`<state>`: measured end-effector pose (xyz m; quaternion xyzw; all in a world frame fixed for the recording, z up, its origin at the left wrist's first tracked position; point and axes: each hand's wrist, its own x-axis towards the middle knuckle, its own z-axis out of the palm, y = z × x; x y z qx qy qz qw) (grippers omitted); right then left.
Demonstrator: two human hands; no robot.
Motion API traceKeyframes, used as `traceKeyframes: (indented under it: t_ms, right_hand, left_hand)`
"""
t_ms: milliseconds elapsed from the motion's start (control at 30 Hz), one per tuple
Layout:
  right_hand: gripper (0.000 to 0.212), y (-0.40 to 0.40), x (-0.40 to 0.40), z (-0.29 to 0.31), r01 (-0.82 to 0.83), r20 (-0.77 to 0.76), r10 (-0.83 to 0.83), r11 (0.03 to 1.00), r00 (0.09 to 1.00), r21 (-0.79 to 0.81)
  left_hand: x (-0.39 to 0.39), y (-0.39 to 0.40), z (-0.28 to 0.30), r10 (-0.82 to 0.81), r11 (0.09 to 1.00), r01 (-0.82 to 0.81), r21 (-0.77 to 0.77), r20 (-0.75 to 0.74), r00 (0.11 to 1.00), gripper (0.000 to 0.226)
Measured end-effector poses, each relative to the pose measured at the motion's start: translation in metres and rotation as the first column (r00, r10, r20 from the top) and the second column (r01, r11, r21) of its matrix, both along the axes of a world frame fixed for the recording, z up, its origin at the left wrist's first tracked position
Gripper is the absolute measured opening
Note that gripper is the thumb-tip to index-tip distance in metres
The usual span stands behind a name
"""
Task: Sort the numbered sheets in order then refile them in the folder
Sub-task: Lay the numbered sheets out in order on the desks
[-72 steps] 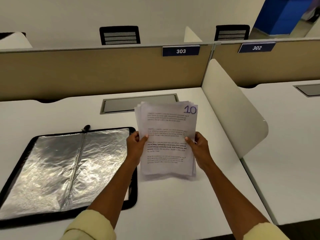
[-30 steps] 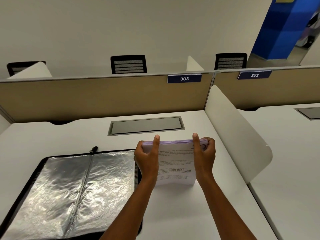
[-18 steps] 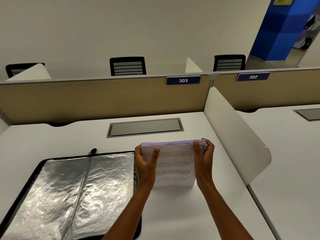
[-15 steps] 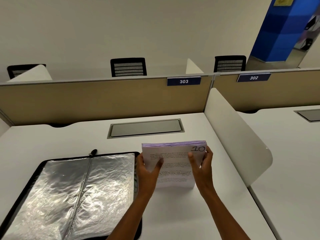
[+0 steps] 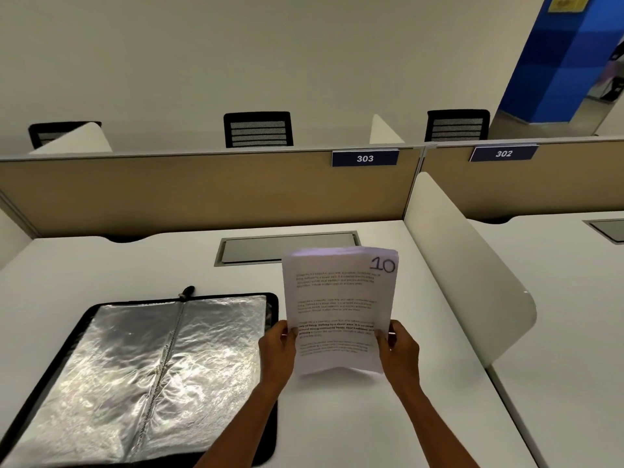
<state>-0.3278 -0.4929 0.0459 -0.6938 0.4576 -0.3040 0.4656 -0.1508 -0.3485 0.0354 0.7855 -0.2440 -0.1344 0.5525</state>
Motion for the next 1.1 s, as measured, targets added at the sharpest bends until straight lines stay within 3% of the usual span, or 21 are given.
traceKeyframes:
  t_ms: [233,467,767,933,1100]
  right_hand:
    - [0.011,0.013,0.027,0.014,-0.091,0.024,0.09,0.994,0.996,0.055]
    - [0.015,0.059,0.081,0.008,-0.202,0.103,0.183,0.954,0.978,0.22]
    - [0.016,0.136,0.164,-0.021,-0.309,0.119,0.287,0.837,0.951,0.451]
    - [0.014,0.177,0.204,-0.041,-0.298,0.06,0.306,0.834,0.95,0.464]
    - [0.012,0.209,0.233,-0.054,-0.261,-0.026,0.306,0.85,0.952,0.457]
  left_hand:
    - [0.034,0.032,0.015,0.089,0.993,-0.094,-0.076,-0.064,0.994,0.007]
    - [0.075,0.096,0.017,0.258,0.959,-0.272,-0.085,-0.146,0.955,0.01]
    - [0.145,0.197,-0.004,0.371,0.927,-0.355,0.121,-0.149,0.917,0.005]
    - [0.184,0.242,-0.019,0.379,0.921,-0.341,0.19,-0.228,0.897,0.005]
    - [0.216,0.269,-0.027,0.364,0.914,-0.308,0.263,-0.196,0.911,0.007]
